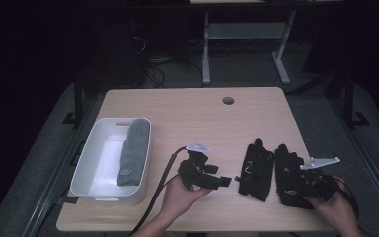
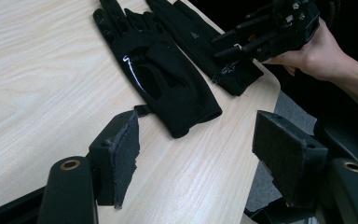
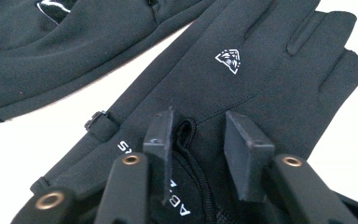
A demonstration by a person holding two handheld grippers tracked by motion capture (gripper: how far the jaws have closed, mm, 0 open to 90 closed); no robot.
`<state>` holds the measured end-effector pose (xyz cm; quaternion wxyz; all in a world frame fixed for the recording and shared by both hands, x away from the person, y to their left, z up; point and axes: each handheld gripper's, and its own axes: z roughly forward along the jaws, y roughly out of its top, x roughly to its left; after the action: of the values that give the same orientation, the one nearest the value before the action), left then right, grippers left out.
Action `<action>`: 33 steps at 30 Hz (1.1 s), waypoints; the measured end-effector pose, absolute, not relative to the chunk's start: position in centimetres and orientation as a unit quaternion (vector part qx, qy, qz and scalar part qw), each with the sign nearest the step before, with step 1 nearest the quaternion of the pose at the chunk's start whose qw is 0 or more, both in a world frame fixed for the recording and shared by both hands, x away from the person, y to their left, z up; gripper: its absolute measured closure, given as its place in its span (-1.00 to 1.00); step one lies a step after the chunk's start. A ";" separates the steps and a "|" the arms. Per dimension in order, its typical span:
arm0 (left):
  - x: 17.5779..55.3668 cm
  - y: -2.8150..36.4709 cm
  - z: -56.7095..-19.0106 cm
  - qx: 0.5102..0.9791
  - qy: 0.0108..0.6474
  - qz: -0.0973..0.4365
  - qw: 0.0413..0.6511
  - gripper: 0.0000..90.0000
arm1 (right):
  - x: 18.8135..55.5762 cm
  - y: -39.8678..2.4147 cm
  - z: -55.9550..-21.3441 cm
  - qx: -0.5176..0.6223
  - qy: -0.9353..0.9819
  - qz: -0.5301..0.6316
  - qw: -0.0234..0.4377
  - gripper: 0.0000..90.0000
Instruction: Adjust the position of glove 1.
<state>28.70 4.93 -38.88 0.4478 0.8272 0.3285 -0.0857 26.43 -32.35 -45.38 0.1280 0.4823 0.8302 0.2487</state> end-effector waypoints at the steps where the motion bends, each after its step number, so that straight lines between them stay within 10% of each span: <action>1: 28.7 5.0 -38.9 0.827 0.329 -0.086 0.449 -0.30 | 26.4 -32.3 -45.4 0.480 0.832 0.247 0.131 0.50; 33: 28.5 6.2 -38.8 0.824 0.333 -0.080 0.452 -0.30 | 27.6 -31.4 -42.0 0.531 0.790 0.283 0.118 0.89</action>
<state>28.49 6.21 -38.75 0.4521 0.8236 0.3330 -0.0800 27.65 -31.39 -41.96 0.1182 0.5314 0.7897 0.2829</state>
